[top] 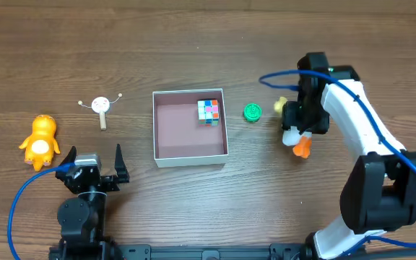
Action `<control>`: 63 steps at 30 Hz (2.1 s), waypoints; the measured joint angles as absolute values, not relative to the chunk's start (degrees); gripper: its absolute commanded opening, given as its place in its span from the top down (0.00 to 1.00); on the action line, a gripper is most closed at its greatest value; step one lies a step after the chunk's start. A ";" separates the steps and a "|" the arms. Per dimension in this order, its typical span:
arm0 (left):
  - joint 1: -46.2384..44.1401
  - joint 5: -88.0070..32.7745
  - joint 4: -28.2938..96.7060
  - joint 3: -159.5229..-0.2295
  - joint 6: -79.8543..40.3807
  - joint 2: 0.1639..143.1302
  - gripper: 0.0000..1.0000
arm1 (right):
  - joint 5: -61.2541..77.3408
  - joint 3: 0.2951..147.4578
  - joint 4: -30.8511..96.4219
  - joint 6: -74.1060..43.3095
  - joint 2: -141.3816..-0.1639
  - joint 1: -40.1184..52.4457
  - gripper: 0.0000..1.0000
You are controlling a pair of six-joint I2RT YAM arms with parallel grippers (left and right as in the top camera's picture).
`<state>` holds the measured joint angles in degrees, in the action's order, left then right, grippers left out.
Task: Pack container
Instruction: 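Carry the duck into the box and release it beside the cube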
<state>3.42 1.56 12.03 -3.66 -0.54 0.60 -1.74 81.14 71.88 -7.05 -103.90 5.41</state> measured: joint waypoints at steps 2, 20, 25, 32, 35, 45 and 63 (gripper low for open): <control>3.42 1.56 12.01 -3.66 -0.54 0.60 0.00 | 1.34 86.74 75.35 -7.05 -103.94 6.02 0.41; 3.42 1.58 12.01 -3.66 -0.54 0.60 0.00 | 5.02 99.92 72.47 13.19 -103.94 40.49 0.31; 3.42 1.58 12.01 -3.66 -0.54 0.60 0.00 | 5.78 95.09 66.81 20.45 -104.01 40.49 0.26; 3.42 1.58 12.01 -3.66 -0.54 0.60 0.00 | 5.78 94.06 65.87 23.70 -107.68 40.49 0.25; 3.42 1.58 12.01 -3.66 -0.54 0.60 0.00 | 5.76 94.04 65.91 24.03 -109.73 40.49 0.24; 3.42 1.58 12.01 -3.66 -0.54 0.60 0.00 | 5.76 94.00 66.04 24.08 -110.54 40.49 0.22; 3.42 1.58 12.01 -3.66 -0.54 0.60 0.00 | 2.52 93.95 59.57 23.38 -116.38 38.33 0.89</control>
<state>3.42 1.58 12.01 -3.66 -0.54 0.60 2.52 93.95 59.57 23.38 -116.38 38.33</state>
